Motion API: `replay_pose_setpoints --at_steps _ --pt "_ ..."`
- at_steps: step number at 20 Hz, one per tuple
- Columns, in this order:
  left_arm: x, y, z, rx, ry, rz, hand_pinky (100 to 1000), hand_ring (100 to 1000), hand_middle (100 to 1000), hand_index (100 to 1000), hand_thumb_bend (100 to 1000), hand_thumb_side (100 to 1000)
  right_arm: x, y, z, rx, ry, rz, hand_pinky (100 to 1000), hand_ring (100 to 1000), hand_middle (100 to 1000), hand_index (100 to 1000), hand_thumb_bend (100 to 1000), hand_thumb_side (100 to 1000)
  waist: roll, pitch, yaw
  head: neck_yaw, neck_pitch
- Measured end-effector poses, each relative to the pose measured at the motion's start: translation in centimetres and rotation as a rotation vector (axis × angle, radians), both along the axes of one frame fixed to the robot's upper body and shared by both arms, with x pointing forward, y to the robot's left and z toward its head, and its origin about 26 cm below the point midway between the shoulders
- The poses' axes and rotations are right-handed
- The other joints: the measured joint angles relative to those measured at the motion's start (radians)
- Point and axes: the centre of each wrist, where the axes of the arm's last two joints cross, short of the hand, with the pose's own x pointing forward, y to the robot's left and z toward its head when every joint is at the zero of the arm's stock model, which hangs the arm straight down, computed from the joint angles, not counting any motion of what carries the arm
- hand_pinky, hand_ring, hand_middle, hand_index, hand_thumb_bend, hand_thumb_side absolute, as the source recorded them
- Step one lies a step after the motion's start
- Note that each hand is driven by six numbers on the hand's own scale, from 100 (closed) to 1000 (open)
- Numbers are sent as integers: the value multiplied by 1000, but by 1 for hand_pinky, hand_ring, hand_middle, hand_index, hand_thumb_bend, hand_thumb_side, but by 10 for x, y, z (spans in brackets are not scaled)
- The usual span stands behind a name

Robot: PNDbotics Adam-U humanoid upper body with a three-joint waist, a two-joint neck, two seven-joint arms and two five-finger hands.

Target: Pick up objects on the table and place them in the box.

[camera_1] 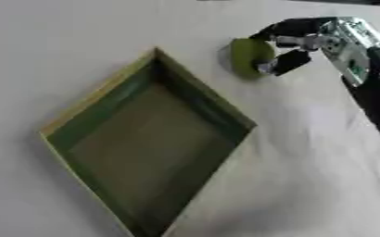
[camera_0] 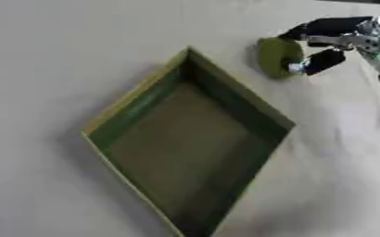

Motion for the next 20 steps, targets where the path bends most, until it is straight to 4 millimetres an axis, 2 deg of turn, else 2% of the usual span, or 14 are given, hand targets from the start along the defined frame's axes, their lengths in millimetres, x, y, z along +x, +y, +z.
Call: replay_pose_setpoints --at_steps 1,5,10,16,18,20 --pt "0 0 0 0 0 0 728 576 536 679 100 580 0 1 0 6 -6 0 750 812 750 956 100 458 0 0 0 0 0" --pt "0 0 0 0 1 0 728 575 536 678 100 580 1 1 0 34 -38 -4 677 753 663 805 100 303 -1 1 1 0 0" --pt "0 0 0 0 3 0 728 574 534 674 100 580 2 3 -3 93 -82 -2 625 722 619 735 100 250 -2 1 1 0 0" --pt "0 0 0 0 3 0 727 573 533 672 100 580 1 4 -4 182 -112 -1 535 678 580 682 100 248 -2 1 -1 0 0" --pt "0 0 0 -1 3 0 727 573 533 672 100 580 0 7 -2 205 -146 5 495 609 487 563 100 250 -2 1 -1 0 0" --pt "0 0 0 -1 3 0 727 572 532 671 100 580 -2 10 -3 226 -192 5 478 581 436 500 100 245 -1 1 -2 0 0"
